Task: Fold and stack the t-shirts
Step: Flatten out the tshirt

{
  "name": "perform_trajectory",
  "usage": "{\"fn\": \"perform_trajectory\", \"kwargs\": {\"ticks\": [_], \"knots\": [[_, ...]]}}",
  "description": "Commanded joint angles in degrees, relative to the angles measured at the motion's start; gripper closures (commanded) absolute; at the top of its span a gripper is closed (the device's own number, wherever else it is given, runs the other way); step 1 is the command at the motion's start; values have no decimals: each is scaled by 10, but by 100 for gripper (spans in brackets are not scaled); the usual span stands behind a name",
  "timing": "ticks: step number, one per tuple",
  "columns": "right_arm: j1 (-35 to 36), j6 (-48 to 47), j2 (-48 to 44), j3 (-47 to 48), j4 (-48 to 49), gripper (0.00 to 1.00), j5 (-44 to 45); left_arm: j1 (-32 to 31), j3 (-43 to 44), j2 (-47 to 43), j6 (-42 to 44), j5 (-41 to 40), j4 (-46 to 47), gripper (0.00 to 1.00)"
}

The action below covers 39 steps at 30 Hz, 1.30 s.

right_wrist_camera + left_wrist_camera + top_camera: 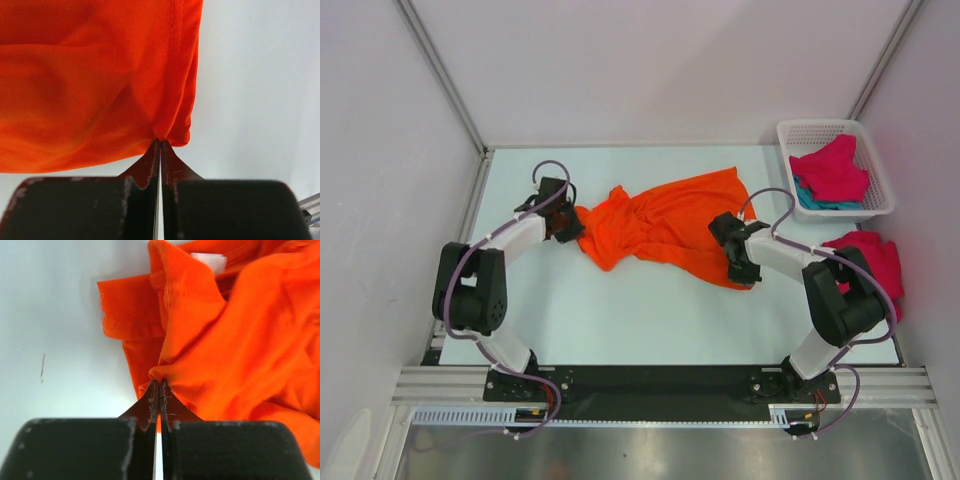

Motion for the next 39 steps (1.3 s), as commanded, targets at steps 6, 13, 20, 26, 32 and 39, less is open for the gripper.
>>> {"fn": "perform_trajectory", "kwargs": {"ticks": [6,13,20,26,32,39], "knots": [[11,6,-56,32,-31,100,29,-1,43,-136,16,1,-81,99],[13,7,-137,73,-99,100,62,-1,65,-218,26,5,-131,99],[11,0,-218,150,-171,100,97,2,90,-248,43,10,-183,96],[10,0,-252,157,-199,100,100,5,57,-245,42,38,-167,74],[13,10,-274,125,-196,100,89,4,-7,-237,32,90,-128,34],[13,10,-275,108,-185,100,83,-4,-121,-300,21,92,-110,33]]}}
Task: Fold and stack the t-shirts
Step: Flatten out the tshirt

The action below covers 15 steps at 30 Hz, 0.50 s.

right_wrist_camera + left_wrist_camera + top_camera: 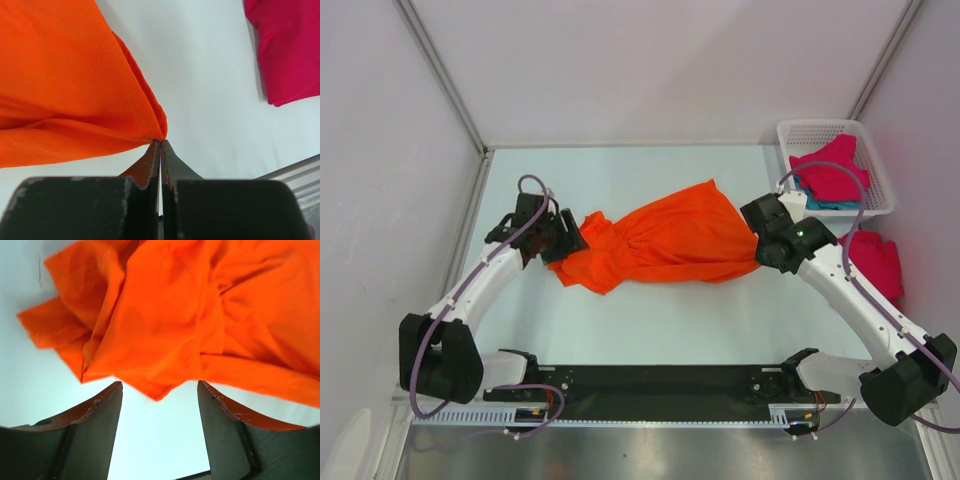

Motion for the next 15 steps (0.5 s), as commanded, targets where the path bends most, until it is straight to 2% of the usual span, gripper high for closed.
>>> {"fn": "perform_trajectory", "kwargs": {"ticks": [1,6,15], "knots": [[2,7,-10,-3,6,100,4,-4,-71,-64,-12,10,35,33],[4,7,9,-3,20,100,0,-5,-151,-77,-26,-5,63,34],[8,5,15,-10,25,100,1,-6,-145,-17,-15,-78,95,38]]}}
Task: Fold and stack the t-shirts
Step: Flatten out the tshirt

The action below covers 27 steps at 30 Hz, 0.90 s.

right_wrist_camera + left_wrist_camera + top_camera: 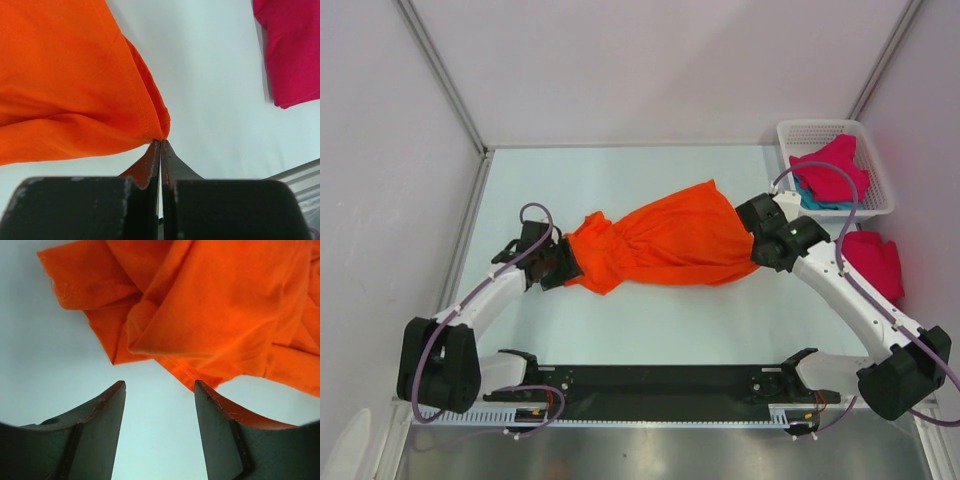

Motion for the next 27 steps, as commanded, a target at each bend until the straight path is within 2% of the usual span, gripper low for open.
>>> {"fn": "perform_trajectory", "kwargs": {"ticks": [1,10,15,16,18,19,25,27], "knots": [[4,5,-1,-4,9,100,7,-4,19,32,1,-46,42,38],[-3,-2,8,2,7,100,11,-4,82,76,5,-102,34,39],[-3,-4,22,9,11,100,9,-4,99,91,3,-91,49,46],[-4,-2,23,10,10,100,9,-4,97,98,2,-86,50,54],[-2,-2,27,10,11,100,10,-4,90,100,1,-77,61,64],[-2,-3,27,10,12,100,11,-4,85,100,-2,-74,64,76],[-2,-1,30,6,13,100,10,-4,66,98,-6,-56,79,97],[-2,-2,30,5,15,100,10,-4,69,92,-7,-52,78,100]]}}
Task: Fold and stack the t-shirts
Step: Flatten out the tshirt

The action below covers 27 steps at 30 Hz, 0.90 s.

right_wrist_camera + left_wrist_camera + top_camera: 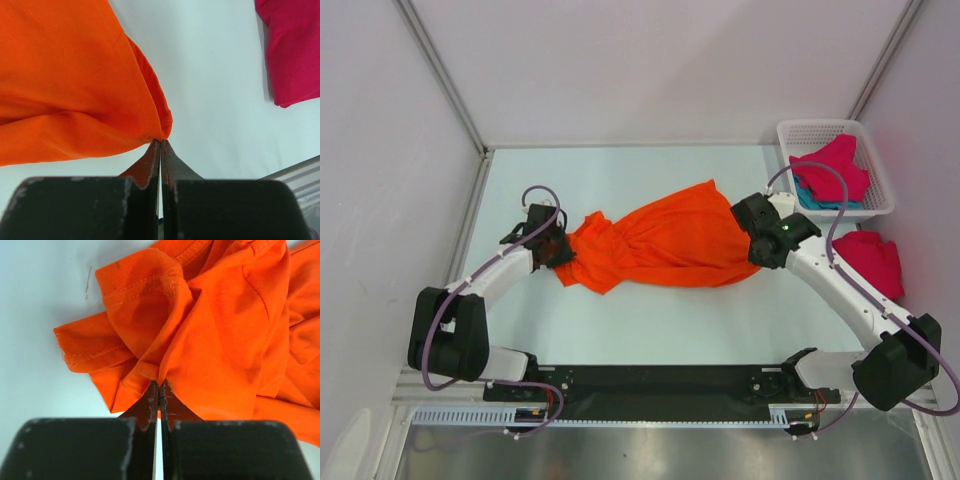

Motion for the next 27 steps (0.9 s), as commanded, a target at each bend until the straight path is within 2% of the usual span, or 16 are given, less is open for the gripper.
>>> {"fn": "perform_trajectory", "kwargs": {"ticks": [1,5,11,15,23,27], "knots": [[1,0,0,11,12,100,10,-4,3,-16,-6,30,19,100],[-7,-15,14,26,22,100,11,-4,57,-47,1,47,-24,100],[-36,-58,56,170,1,100,18,-2,223,-102,24,59,-168,100],[-33,-62,63,268,-50,100,26,1,317,-143,25,82,-236,100],[42,-1,-24,346,-158,100,62,1,442,-254,-10,128,-345,100],[45,0,-26,370,-163,100,64,2,512,-239,-9,134,-370,100]]}}
